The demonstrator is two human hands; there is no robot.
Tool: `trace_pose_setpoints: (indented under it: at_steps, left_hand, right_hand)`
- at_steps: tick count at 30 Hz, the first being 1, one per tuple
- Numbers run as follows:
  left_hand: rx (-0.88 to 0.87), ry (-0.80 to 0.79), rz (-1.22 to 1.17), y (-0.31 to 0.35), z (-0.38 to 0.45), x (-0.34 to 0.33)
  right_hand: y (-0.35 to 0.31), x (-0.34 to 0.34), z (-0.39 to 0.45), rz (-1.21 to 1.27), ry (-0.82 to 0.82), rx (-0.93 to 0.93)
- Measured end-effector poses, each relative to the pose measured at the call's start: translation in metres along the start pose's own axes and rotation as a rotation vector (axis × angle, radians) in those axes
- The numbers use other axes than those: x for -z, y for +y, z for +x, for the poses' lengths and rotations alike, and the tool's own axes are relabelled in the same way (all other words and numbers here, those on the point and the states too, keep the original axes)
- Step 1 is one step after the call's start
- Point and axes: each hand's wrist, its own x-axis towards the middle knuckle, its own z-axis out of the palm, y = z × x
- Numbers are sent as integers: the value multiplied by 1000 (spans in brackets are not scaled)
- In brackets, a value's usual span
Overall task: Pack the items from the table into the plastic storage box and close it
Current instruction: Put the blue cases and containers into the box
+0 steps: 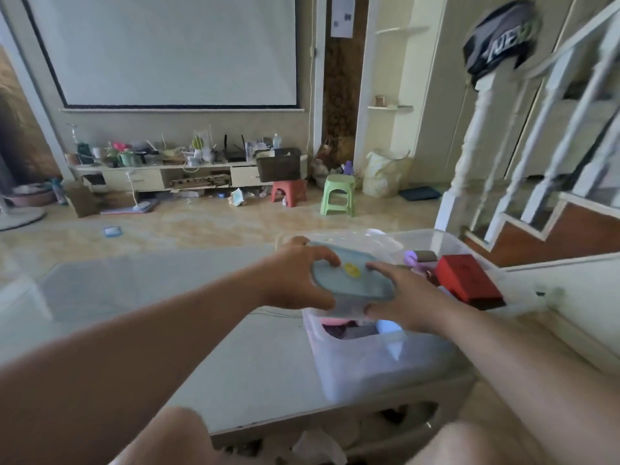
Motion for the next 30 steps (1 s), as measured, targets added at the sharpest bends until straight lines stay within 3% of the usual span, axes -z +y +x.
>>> trace_pose_setpoints:
  at_steps: [4, 8, 12, 15, 21, 26, 30]
  left_hand:
    - [58, -149, 124, 17, 12, -36]
    - [72, -281, 158, 20, 22, -54]
    - [134, -499, 392, 13, 28, -65]
    - [126, -570, 464, 7, 30, -70]
    - [41, -520, 604, 3, 33, -80]
    - [14, -455, 673, 6, 29, -84]
    - [-228, -276, 610, 1, 17, -85]
  right_hand:
    - [36, -2, 4, -84, -182, -89]
    - [52, 4, 12, -120, -206, -108]
    - [52, 4, 20, -14, -235, -173]
    - [58, -7, 26, -50, -220, -176]
    - [56, -15, 28, -334, -214, -112]
    - [65, -28, 22, -426, 27, -32]
    - [70, -33, 18, -479, 112, 39]
